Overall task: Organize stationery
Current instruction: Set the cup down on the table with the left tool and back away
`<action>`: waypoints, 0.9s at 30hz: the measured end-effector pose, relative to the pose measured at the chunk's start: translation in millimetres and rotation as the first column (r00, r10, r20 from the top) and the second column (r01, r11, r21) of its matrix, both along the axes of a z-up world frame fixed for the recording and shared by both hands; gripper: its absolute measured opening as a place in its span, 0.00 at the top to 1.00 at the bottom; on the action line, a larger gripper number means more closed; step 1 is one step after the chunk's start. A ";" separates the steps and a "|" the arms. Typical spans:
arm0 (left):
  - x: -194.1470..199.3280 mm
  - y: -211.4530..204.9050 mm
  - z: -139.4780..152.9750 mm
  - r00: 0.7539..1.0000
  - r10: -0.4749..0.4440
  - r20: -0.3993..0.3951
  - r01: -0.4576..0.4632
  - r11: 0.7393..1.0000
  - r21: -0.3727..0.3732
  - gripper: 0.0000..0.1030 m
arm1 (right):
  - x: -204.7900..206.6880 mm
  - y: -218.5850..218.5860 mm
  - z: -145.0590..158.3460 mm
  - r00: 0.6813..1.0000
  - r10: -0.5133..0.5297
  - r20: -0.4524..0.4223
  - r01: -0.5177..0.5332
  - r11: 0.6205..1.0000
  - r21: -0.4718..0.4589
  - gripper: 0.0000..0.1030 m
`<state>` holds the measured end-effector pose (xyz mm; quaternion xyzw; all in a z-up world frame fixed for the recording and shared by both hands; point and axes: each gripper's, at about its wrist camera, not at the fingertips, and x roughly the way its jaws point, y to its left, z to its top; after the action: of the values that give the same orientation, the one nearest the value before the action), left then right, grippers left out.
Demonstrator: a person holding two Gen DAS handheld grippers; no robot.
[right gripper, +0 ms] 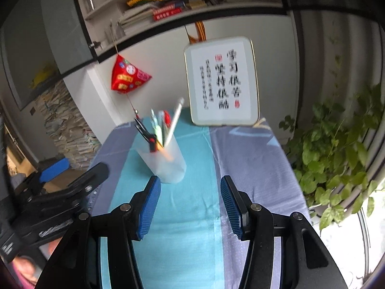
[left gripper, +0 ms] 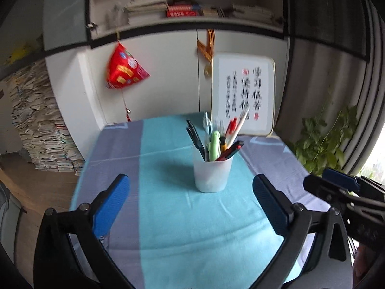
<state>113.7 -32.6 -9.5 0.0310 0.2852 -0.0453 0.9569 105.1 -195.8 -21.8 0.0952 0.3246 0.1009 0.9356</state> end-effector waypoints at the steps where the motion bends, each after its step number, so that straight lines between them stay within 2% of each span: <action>1: -7.0 1.6 4.7 1.000 0.002 0.006 -0.002 1.000 -0.003 0.01 | -5.4 1.2 6.2 1.000 -0.007 0.011 0.007 1.000 -0.008 0.49; 4: -31.1 8.5 20.9 0.999 0.013 0.037 -0.012 1.000 -0.024 0.01 | -23.9 4.5 26.7 0.998 -0.030 0.058 0.031 0.999 -0.025 0.48; 6: -47.8 12.3 30.7 0.998 0.018 0.066 -0.015 0.999 -0.040 0.01 | -36.0 6.8 37.4 0.996 -0.031 0.086 0.034 0.999 -0.030 0.40; 12: -86.5 16.2 47.0 0.993 0.033 0.116 -0.026 0.998 -0.061 0.01 | -75.5 18.9 63.9 0.986 -0.028 0.163 0.039 0.997 -0.061 0.38; 17: -108.5 17.2 54.3 0.989 0.035 0.144 -0.026 0.998 -0.061 0.01 | -98.9 26.8 73.9 0.980 -0.029 0.198 0.044 0.997 -0.070 0.31; 27: -135.0 26.8 63.7 0.982 0.051 0.180 -0.036 0.996 -0.086 0.01 | -125.9 31.6 86.5 0.967 -0.028 0.251 0.049 0.996 -0.076 0.30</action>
<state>-21.2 -5.7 54.2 -0.0110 0.1950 -0.0331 0.9802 -20.8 -164.2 64.6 0.0499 0.2060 0.0806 0.9739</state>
